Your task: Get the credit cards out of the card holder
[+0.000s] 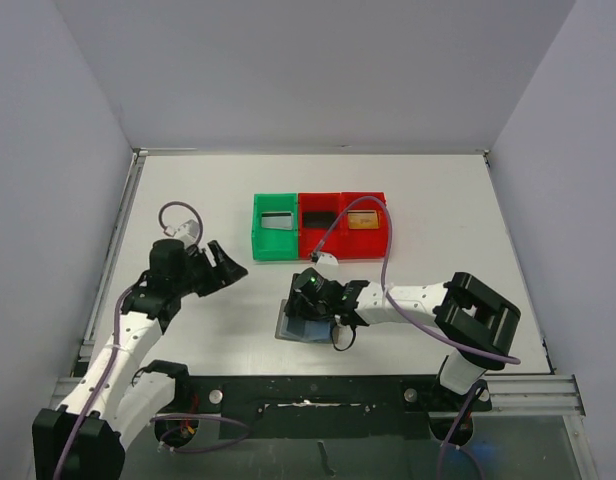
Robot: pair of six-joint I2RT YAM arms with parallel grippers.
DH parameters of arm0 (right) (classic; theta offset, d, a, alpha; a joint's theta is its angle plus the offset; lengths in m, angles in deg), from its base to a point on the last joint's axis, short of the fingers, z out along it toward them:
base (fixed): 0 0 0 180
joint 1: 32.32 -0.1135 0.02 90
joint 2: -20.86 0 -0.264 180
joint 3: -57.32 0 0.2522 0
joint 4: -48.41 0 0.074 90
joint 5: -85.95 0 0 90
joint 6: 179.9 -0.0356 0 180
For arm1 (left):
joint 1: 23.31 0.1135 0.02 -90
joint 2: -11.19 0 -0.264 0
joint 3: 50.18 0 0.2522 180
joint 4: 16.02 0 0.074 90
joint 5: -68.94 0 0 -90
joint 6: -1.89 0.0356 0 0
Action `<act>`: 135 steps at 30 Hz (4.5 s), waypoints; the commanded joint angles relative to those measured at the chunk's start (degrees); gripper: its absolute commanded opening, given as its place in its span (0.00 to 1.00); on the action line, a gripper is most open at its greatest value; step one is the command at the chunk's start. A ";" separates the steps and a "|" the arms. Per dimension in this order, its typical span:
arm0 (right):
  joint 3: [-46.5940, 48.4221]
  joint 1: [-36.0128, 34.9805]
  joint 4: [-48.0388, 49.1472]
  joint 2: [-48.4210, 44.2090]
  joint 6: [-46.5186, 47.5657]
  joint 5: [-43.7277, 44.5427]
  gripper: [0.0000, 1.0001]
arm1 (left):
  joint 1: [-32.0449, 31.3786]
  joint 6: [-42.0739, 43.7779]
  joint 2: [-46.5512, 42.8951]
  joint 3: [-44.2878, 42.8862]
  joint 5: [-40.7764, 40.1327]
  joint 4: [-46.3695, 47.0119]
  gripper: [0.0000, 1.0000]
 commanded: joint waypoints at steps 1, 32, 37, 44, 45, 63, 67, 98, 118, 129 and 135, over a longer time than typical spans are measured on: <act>-2.86 0.05 1.38 1.97 -1.65 -2.42 0.52 | -8.54 -4.88 2.60 1.07 5.66 6.75 0.65; -9.22 1.97 8.98 -0.28 -3.81 -5.87 0.52 | -28.67 -13.58 16.73 8.38 -4.88 16.23 0.42; -9.26 2.05 9.34 -0.13 -3.81 -6.33 0.52 | -28.69 -12.99 18.51 8.28 -3.17 17.46 0.41; -9.02 2.15 9.72 -0.73 -3.24 -6.62 0.55 | -29.17 -11.57 19.55 7.43 -1.74 18.37 0.41; -8.94 2.13 9.80 -0.82 -3.10 -6.65 0.56 | -29.15 -11.42 19.66 7.29 -1.84 18.30 0.41; -11.61 2.84 12.64 -3.95 -4.37 -6.80 0.52 | -29.26 -9.61 17.02 2.97 -11.19 7.12 0.49; -14.08 3.51 16.46 -4.55 -5.32 -8.33 0.51 | -29.46 -10.44 14.38 3.31 -12.30 6.86 0.51; -15.26 4.67 20.01 -6.00 -4.79 -10.31 0.55 | -33.13 -12.11 24.13 4.80 9.42 30.31 0.38; -16.36 5.56 -0.67 -26.50 -8.96 5.80 0.71 | -37.95 -9.46 33.68 -3.01 12.97 35.41 0.42; -17.77 6.35 3.80 -28.72 -6.12 0.41 0.44 | -36.63 -8.71 23.24 0.49 -2.01 22.30 0.41; -15.09 5.66 5.09 -20.72 -5.44 -3.38 0.28 | -34.25 -10.44 22.51 2.45 0.39 24.71 0.40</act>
